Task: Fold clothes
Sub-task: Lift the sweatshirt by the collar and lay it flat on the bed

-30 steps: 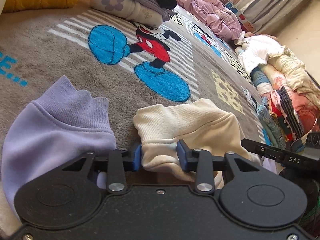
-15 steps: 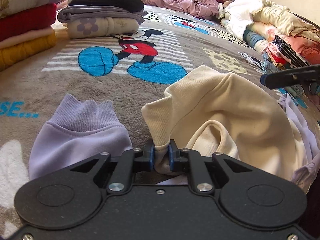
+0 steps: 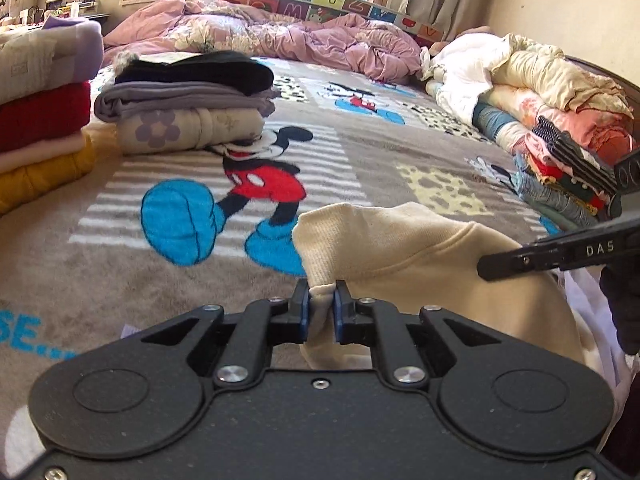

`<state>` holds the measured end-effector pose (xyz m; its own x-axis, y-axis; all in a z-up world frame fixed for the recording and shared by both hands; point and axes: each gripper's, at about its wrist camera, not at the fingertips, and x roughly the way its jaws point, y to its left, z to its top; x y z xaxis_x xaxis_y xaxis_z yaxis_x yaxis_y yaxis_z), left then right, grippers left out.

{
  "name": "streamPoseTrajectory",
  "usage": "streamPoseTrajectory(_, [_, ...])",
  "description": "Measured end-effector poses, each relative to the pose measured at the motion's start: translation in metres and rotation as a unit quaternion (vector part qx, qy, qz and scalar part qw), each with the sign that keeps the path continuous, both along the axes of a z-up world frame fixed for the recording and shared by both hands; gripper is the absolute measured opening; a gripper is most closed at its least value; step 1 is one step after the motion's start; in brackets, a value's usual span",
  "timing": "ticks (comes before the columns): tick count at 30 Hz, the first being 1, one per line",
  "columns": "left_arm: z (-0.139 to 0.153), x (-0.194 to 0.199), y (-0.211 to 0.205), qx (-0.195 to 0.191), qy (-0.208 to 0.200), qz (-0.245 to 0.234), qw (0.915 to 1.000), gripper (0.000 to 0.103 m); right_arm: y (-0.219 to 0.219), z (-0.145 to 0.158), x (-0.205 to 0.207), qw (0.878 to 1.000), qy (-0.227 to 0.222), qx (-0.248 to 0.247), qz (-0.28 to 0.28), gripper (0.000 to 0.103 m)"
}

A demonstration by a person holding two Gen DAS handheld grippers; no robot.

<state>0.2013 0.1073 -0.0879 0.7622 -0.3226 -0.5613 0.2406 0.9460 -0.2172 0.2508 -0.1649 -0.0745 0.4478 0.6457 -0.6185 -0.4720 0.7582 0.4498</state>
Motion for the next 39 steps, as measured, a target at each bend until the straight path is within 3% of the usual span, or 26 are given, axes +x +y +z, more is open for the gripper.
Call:
streamPoseTrajectory(10, [0.029,0.049,-0.026,0.022,-0.067,-0.045,0.9965,0.009,-0.025,0.023,-0.005,0.989,-0.106,0.014,-0.098,0.011])
streamPoseTrajectory(25, [0.039,0.121,-0.054,0.079,-0.146,-0.095,0.9815,0.009,-0.043,0.017,0.03,0.968,-0.168,0.028,-0.185,0.009])
streamPoseTrajectory(31, [0.023,0.147,-0.055,0.075,-0.128,-0.084,0.9854,0.009,-0.044,0.008,0.06,0.967,-0.161,0.017,-0.197,0.009])
streamPoseTrajectory(39, [-0.006,0.169,-0.061,0.088,-0.069,-0.076,0.9908,0.01,-0.035,-0.016,0.085,0.971,-0.126,-0.013,-0.205,0.009])
